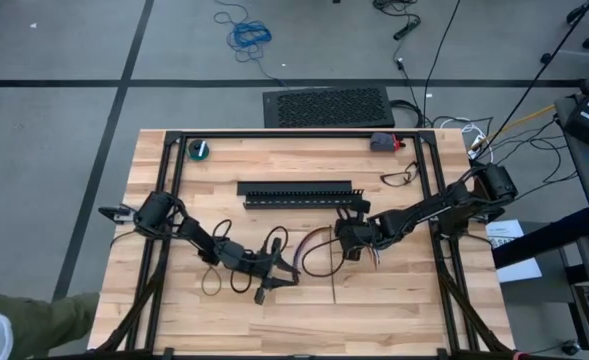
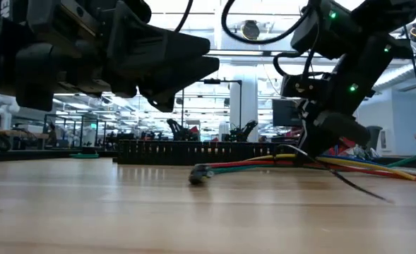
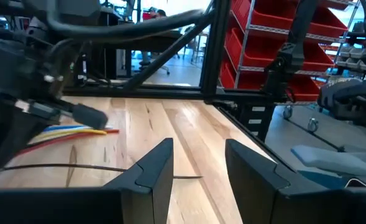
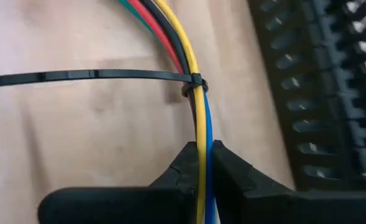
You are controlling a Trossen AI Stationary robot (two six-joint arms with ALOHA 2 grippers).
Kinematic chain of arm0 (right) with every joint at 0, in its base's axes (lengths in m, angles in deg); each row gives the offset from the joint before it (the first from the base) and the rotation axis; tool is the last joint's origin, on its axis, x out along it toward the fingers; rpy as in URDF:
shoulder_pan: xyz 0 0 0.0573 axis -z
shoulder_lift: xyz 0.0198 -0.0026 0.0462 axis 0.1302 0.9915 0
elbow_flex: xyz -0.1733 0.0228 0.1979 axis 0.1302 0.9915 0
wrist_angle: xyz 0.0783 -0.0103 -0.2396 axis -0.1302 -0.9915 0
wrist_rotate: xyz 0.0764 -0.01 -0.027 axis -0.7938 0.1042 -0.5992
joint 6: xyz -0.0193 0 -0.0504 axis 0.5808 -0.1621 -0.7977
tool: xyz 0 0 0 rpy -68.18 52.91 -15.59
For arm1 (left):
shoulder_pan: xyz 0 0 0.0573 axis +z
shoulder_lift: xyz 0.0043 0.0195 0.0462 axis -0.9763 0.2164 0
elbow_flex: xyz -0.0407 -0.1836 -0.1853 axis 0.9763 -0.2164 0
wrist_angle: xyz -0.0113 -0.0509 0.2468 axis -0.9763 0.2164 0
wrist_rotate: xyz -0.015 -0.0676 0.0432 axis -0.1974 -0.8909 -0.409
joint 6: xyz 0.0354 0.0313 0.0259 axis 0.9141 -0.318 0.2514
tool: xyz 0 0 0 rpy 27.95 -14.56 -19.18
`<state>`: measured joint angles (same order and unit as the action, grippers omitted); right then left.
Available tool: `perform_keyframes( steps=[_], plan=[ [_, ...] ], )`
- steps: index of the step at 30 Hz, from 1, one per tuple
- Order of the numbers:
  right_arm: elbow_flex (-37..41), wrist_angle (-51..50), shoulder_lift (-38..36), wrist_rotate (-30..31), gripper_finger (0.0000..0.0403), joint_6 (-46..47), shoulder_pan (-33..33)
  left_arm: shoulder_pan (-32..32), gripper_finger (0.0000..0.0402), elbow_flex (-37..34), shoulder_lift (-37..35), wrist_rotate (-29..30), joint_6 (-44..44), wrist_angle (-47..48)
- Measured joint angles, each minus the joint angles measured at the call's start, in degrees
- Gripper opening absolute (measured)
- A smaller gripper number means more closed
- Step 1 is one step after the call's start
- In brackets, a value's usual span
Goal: Ziptie cables
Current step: Wrap the cables together using a zip tie
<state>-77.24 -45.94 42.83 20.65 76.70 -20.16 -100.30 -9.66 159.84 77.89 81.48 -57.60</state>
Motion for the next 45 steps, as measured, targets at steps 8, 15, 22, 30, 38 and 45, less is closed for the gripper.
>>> perform_keyframes(
  steps=[8,15,22,30,38,45],
  plan=[
    [0.0,1.8,0.0,-0.5,0.0018,0.0,-1.8,0.0,0.0143,0.0,0.0,0.0,0.0,-1.7],
    [0.0,1.5,0.0,-4.8,0.0018,-4.5,-1.6,0.1,0.0143,-1.2,0.0,-0.6,-2.4,-5.9],
    [0.0,1.2,-2.7,-6.8,0.0018,-6.1,-1.4,0.7,0.0143,-8.8,-6.4,2.3,-3.0,-5.8],
    [0.0,-1.0,-11.5,-9.8,0.0018,-12.0,0.3,1.8,0.0143,-17.0,-15.5,4.4,-2.6,-5.9],
    [2.6,-3.6,-22.9,-11.1,0.0018,-12.4,1.5,1.9,0.0143,-19.3,-16.1,4.6,-2.0,-5.9],
    [7.2,-4.4,-31.4,-11.0,0.0018,-9.6,1.9,3.2,0.0143,-19.5,-16.1,4.6,-1.5,-5.9]
  ],
)
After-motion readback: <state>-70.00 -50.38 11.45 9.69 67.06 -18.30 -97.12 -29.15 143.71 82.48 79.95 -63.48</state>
